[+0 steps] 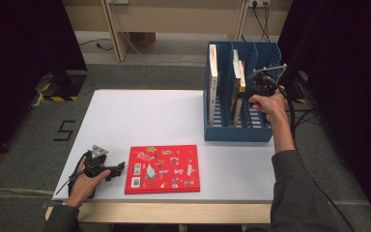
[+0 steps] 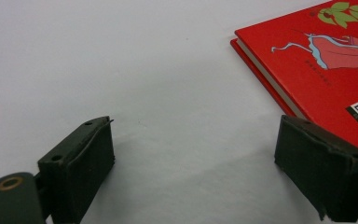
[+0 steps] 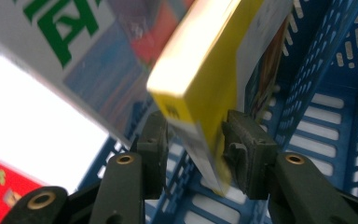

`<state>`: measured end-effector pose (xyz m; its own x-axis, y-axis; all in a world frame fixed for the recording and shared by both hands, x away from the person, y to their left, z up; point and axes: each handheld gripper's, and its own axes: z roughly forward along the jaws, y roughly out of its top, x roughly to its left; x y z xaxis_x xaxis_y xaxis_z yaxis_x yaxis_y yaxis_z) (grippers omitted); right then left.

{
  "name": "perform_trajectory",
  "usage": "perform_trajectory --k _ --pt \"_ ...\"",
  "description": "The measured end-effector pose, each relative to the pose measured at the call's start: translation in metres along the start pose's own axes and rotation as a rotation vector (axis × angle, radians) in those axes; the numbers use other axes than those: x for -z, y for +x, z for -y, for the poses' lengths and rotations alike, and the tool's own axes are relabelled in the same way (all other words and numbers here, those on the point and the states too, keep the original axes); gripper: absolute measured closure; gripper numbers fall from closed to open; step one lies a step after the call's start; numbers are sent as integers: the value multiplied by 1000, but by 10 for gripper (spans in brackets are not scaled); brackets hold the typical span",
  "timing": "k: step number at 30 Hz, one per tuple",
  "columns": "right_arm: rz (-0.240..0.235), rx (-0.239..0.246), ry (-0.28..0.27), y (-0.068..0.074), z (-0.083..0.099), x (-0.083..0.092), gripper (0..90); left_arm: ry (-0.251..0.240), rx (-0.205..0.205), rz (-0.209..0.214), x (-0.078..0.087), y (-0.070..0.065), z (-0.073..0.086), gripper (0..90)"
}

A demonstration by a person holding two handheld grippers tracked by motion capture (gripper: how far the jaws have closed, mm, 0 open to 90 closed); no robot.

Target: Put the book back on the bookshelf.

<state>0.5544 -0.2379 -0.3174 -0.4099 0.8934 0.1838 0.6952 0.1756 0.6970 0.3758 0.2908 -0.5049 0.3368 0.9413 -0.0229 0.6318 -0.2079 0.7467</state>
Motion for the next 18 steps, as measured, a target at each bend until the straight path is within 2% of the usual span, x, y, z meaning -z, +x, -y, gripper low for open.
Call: perform_trajectory --k 3,7,9,15,18 --pt "17 35 11 -1 5 2 631 0 0 0 0 0 0 105" --pt "10 40 -4 -4 9 3 690 0 0 0 0 0 0 105" --pt "12 48 -13 -4 9 1 692 0 0 0 0 0 0 106" --pt "43 73 -1 -5 3 -4 704 0 0 0 0 0 0 105" --pt "63 71 9 -7 -4 -7 711 0 0 0 0 0 0 105"
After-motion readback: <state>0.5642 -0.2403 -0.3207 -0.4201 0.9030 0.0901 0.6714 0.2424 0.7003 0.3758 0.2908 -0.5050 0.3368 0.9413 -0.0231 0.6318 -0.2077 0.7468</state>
